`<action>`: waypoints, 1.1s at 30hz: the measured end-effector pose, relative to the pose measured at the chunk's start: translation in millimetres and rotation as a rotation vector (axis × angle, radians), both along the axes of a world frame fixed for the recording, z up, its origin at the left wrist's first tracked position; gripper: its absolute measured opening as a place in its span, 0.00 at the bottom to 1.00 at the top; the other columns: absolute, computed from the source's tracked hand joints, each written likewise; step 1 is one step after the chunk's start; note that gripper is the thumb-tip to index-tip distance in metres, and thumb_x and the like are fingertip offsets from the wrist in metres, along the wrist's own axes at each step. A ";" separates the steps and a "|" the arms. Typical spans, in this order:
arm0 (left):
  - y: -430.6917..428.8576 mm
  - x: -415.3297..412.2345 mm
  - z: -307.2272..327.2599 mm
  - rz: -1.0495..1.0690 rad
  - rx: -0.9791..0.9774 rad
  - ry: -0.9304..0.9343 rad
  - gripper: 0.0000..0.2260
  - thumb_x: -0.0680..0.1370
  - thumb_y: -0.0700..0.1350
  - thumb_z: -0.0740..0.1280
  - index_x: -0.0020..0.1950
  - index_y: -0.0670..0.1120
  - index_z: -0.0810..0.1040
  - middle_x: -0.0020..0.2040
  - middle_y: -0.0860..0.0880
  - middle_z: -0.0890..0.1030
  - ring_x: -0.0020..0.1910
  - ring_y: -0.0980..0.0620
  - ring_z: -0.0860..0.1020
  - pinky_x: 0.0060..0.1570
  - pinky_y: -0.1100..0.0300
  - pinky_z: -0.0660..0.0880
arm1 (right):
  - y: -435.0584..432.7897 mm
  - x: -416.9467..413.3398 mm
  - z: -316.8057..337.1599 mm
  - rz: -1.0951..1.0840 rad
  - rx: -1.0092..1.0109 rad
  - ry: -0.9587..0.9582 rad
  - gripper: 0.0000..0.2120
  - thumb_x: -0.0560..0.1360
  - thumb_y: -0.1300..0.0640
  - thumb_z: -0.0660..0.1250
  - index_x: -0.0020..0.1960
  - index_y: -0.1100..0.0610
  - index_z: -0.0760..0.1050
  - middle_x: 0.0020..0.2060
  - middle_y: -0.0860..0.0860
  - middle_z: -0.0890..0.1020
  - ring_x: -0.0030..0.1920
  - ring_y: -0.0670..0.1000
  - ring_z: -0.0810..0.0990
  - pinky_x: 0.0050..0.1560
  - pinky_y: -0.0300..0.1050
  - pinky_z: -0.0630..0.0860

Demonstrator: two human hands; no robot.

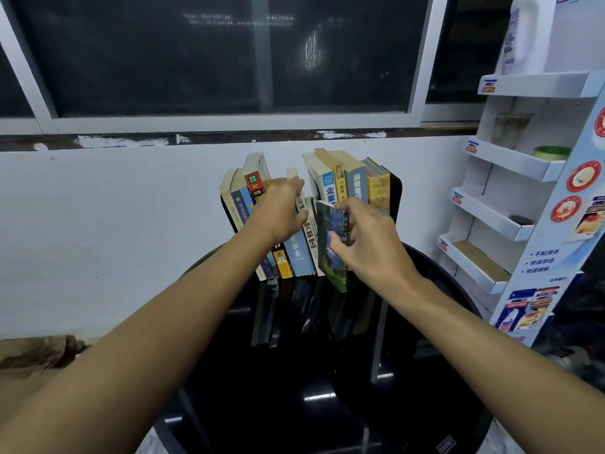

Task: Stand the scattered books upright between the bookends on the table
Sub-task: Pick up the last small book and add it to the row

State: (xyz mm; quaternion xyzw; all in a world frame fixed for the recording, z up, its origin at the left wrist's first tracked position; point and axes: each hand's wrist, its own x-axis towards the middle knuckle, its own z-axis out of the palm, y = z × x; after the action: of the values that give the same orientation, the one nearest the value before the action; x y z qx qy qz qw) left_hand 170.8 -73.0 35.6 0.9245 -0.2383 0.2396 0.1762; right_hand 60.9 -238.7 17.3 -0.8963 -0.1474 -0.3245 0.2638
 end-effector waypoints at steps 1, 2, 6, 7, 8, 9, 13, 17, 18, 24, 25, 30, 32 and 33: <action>0.5 0.4 -0.3 0.002 -0.005 -0.005 0.18 0.77 0.44 0.72 0.64 0.39 0.75 0.57 0.41 0.80 0.56 0.41 0.78 0.55 0.45 0.77 | 1.7 2.8 1.7 -0.001 -0.008 -0.005 0.18 0.78 0.60 0.70 0.66 0.58 0.73 0.45 0.44 0.70 0.39 0.43 0.69 0.45 0.37 0.67; 1.2 0.9 -0.8 0.002 -0.011 -0.006 0.16 0.77 0.44 0.72 0.62 0.39 0.75 0.55 0.41 0.80 0.55 0.42 0.78 0.54 0.46 0.77 | 3.1 5.8 3.4 -0.002 -0.017 -0.012 0.18 0.78 0.60 0.70 0.66 0.58 0.73 0.45 0.44 0.70 0.37 0.42 0.68 0.44 0.38 0.67; 5.7 2.3 -3.5 0.015 -0.035 -0.013 0.10 0.76 0.41 0.72 0.53 0.41 0.75 0.49 0.42 0.79 0.49 0.43 0.77 0.48 0.47 0.77 | 7.7 19.1 8.4 -0.013 -0.060 -0.039 0.18 0.77 0.60 0.71 0.66 0.59 0.73 0.48 0.49 0.76 0.38 0.46 0.71 0.43 0.39 0.68; 6.5 1.9 -4.3 0.017 -0.044 -0.013 0.09 0.76 0.41 0.72 0.52 0.41 0.74 0.49 0.43 0.79 0.48 0.43 0.76 0.48 0.46 0.77 | 8.7 22.4 9.2 -0.018 -0.071 -0.043 0.18 0.77 0.61 0.71 0.66 0.59 0.73 0.49 0.51 0.79 0.39 0.47 0.72 0.43 0.41 0.69; 7.0 1.5 -5.0 0.017 -0.052 -0.012 0.09 0.76 0.41 0.72 0.51 0.42 0.74 0.49 0.43 0.79 0.48 0.43 0.76 0.48 0.46 0.77 | 9.5 25.7 9.9 -0.024 -0.082 -0.047 0.18 0.77 0.61 0.71 0.66 0.59 0.73 0.51 0.53 0.80 0.41 0.48 0.74 0.43 0.43 0.71; 7.2 0.6 -5.5 0.015 -0.058 -0.013 0.09 0.76 0.41 0.72 0.50 0.42 0.73 0.49 0.43 0.79 0.48 0.43 0.76 0.48 0.46 0.77 | 10.2 28.6 10.1 -0.028 -0.094 -0.048 0.18 0.77 0.61 0.71 0.66 0.59 0.73 0.52 0.54 0.80 0.42 0.50 0.75 0.44 0.45 0.73; 7.0 -0.1 -6.5 -0.004 -0.084 -0.013 0.09 0.76 0.40 0.72 0.51 0.42 0.73 0.49 0.44 0.79 0.48 0.43 0.77 0.48 0.45 0.78 | 12.1 37.2 9.4 -0.017 -0.133 -0.051 0.17 0.77 0.62 0.70 0.65 0.60 0.73 0.55 0.56 0.80 0.51 0.55 0.80 0.50 0.53 0.79; 6.9 0.7 -9.0 -0.010 -0.100 -0.013 0.11 0.76 0.41 0.72 0.56 0.41 0.75 0.52 0.43 0.80 0.51 0.42 0.78 0.50 0.45 0.78 | 12.8 46.4 9.5 -0.032 -0.173 -0.054 0.13 0.76 0.62 0.70 0.60 0.59 0.73 0.52 0.55 0.80 0.50 0.58 0.79 0.48 0.56 0.79; 7.0 0.8 -9.6 -0.008 -0.108 -0.010 0.13 0.76 0.41 0.72 0.58 0.41 0.75 0.53 0.43 0.81 0.51 0.42 0.79 0.51 0.45 0.79 | 13.3 48.9 9.1 -0.037 -0.181 -0.053 0.12 0.76 0.62 0.69 0.58 0.58 0.73 0.51 0.55 0.79 0.49 0.58 0.79 0.46 0.57 0.79; 6.4 -0.9 -10.4 -0.005 -0.140 -0.001 0.15 0.76 0.41 0.72 0.61 0.41 0.76 0.52 0.43 0.81 0.51 0.42 0.79 0.52 0.45 0.79 | 16.8 61.5 2.6 -0.050 -0.193 -0.064 0.12 0.77 0.61 0.69 0.58 0.57 0.72 0.51 0.54 0.79 0.47 0.58 0.79 0.43 0.58 0.79; 6.5 -1.1 -10.5 -0.008 -0.144 0.000 0.14 0.76 0.41 0.72 0.61 0.41 0.76 0.52 0.43 0.81 0.51 0.42 0.79 0.52 0.45 0.79 | 16.7 63.7 0.3 -0.044 -0.182 -0.070 0.12 0.77 0.61 0.69 0.59 0.57 0.72 0.51 0.54 0.79 0.47 0.58 0.79 0.43 0.58 0.79; 6.8 -0.6 -11.1 -0.020 -0.137 -0.013 0.14 0.76 0.42 0.72 0.60 0.42 0.75 0.53 0.44 0.80 0.52 0.43 0.79 0.52 0.46 0.79 | 14.0 73.6 -17.7 -0.008 -0.120 -0.096 0.17 0.78 0.62 0.70 0.66 0.59 0.72 0.58 0.56 0.80 0.53 0.58 0.80 0.51 0.57 0.80; 7.0 -0.6 -10.9 -0.024 -0.133 -0.016 0.14 0.76 0.42 0.72 0.59 0.42 0.75 0.54 0.44 0.80 0.53 0.43 0.79 0.52 0.46 0.79 | 12.6 76.5 -24.9 0.001 -0.102 -0.108 0.19 0.78 0.62 0.71 0.68 0.60 0.73 0.59 0.56 0.81 0.55 0.58 0.81 0.53 0.57 0.81; 7.2 -0.7 -10.7 -0.025 -0.132 -0.019 0.13 0.76 0.42 0.72 0.59 0.42 0.75 0.54 0.45 0.80 0.52 0.43 0.79 0.52 0.46 0.79 | 11.8 78.6 -28.4 0.004 -0.099 -0.117 0.20 0.77 0.63 0.72 0.68 0.60 0.73 0.59 0.57 0.81 0.55 0.59 0.82 0.52 0.58 0.81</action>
State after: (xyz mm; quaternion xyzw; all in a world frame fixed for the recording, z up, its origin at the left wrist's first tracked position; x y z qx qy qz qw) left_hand 170.1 -65.9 24.9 0.9055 -0.2351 0.2615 0.2376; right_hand 139.5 -226.9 -11.1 -0.8876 -0.1801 -0.3680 0.2105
